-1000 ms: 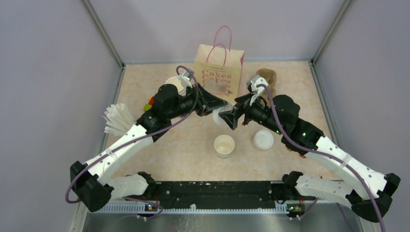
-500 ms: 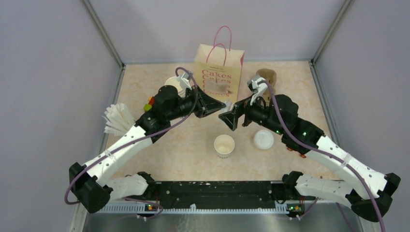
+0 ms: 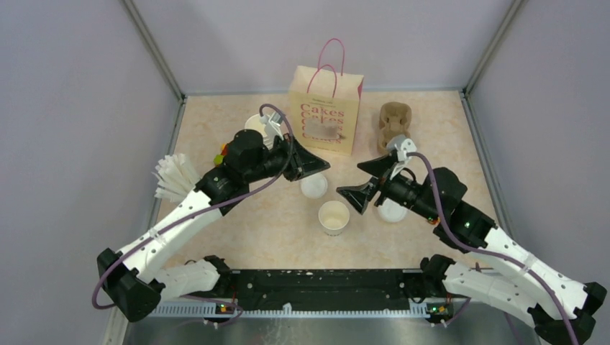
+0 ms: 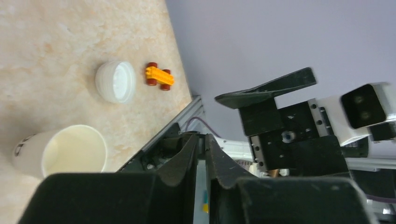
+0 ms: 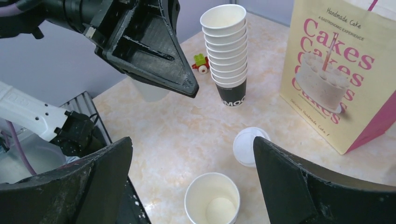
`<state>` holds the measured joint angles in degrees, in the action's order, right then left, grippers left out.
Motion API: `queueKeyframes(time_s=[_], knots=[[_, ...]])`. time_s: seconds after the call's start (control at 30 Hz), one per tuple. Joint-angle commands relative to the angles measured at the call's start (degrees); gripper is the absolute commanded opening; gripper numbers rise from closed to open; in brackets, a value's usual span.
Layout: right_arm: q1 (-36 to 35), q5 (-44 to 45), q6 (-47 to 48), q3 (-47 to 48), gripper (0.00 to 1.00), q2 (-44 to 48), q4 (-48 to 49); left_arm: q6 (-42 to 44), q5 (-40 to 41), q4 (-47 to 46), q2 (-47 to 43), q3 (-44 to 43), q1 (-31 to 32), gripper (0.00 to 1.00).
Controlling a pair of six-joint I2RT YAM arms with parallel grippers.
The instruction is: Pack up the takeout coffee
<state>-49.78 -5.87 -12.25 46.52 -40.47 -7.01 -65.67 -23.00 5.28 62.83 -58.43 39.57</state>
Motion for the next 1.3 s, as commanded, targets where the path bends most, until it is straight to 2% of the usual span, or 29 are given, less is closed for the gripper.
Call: queueKeyframes(time_s=[0.0,0.03,0.1,0.2,0.27,0.4,0.57,0.9,1.27], knots=[[-0.41,3.26,1.68,3.99,0.98,1.00,-0.59,20.16,3.84,17.25,2.69,-9.85,0.08,0.22],[-0.41,4.21,0.93,4.25,0.98,1.31,-1.35,24.82,6.83,23.86,4.59,-12.37,0.09,0.27],[-0.42,5.61,-0.97,4.38,0.97,2.24,-2.39,31.96,13.55,34.17,8.54,-17.12,0.08,0.31],[-0.41,5.69,-3.52,4.80,0.96,3.42,-3.72,38.52,21.40,39.82,12.95,-18.38,-0.01,0.39],[-0.41,5.69,-4.34,5.73,0.95,3.92,-5.48,41.36,25.43,39.32,14.97,-17.64,-0.02,0.47],[-0.41,7.32,-4.05,8.99,0.95,4.50,-10.35,45.21,27.19,34.17,19.83,-16.63,0.02,0.81],[-0.43,9.19,-2.97,11.83,0.95,5.63,-16.07,48.00,27.20,31.16,30.54,-18.91,0.23,0.98],[-0.41,10.53,-1.65,18.02,0.95,7.07,-26.24,50.77,33.08,24.86,45.68,-22.31,3.58,0.99],[-0.42,9.41,-0.45,19.48,0.94,5.83,-27.12,52.81,34.20,23.51,50.82,-23.39,4.86,0.96]])
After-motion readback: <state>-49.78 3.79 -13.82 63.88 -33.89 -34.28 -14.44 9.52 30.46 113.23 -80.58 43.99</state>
